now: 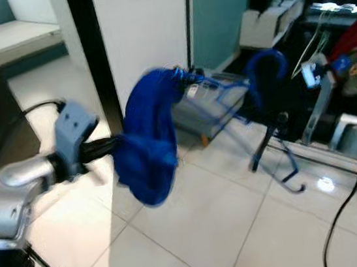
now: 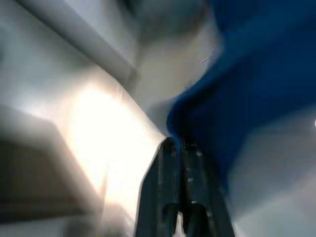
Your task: Hang hanger
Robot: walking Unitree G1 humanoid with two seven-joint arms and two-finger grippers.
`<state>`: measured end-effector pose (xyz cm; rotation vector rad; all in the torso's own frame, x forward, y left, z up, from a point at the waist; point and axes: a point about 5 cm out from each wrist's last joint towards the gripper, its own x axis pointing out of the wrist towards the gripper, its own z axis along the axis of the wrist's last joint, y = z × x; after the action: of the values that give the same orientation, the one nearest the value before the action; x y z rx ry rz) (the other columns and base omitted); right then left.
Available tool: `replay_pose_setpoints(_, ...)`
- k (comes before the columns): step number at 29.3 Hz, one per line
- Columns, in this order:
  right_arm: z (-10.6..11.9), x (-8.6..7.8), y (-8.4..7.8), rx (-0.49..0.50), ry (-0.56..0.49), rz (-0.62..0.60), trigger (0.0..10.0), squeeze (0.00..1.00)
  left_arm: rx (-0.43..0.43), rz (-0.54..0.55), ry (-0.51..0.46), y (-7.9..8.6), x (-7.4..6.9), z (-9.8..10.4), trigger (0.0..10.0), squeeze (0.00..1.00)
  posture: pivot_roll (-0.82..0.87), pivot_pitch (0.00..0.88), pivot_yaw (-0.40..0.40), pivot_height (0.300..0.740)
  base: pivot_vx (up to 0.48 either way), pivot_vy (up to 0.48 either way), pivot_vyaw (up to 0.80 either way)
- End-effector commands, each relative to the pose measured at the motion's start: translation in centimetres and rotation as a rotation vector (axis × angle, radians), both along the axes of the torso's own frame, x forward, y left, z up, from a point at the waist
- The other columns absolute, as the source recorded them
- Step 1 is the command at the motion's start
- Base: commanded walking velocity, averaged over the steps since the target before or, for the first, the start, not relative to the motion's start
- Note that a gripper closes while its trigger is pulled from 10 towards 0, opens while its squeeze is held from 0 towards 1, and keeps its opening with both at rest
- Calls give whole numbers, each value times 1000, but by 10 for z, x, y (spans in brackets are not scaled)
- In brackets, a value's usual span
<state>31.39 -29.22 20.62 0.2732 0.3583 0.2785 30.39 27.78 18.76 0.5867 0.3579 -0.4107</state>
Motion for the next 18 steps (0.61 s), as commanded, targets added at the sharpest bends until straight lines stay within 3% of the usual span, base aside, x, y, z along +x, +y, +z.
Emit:
replay_pose_setpoints(1,-15,-7,4,16,74,36,10000,0,-218,-87,26,-22,-4,6,10000,0,12,0,6,740,0,0,0)
replay_pose_setpoints(2,-8,-16,10,43,45,122,10000,0,-404,-153,-18,-34,-8,24,10000,0,12,0,6,740,0,0,0)
replay_pose_setpoints(5,-3,-23,14,41,40,191,10000,0,-399,-140,-31,-30,-8,28,10000,0,16,0,7,740,0,0,0)
replay_pose_setpoints(6,-1,-30,18,12,39,248,10000,0,-286,-98,-24,-20,-7,23,10000,0,16,0,7,740,0,0,0)
replay_pose_setpoints(8,9,-41,32,-7,-11,397,10000,0,-353,-130,-53,-19,-8,32,10000,0,6,0,11,740,0,0,0)
replay_pose_setpoints(10,15,-43,38,1,-46,429,10000,0,-435,-159,-89,-24,-8,43,10000,0,6,0,11,740,0,0,0)
replay_pose_setpoints(14,13,-37,34,-16,-51,376,10000,0,-355,-138,-95,-22,-6,40,10000,0,5,0,12,740,0,0,0)
replay_pose_setpoints(16,10,-26,26,-44,-55,297,10000,0,-262,-128,-108,-19,-2,35,10000,0,8,0,9,740,0,0,0)
replay_pose_setpoints(18,10,-26,26,-44,-55,297,10000,0,-262,-128,-108,-19,-2,35,10000,0,8,0,9,740,0,0,0)
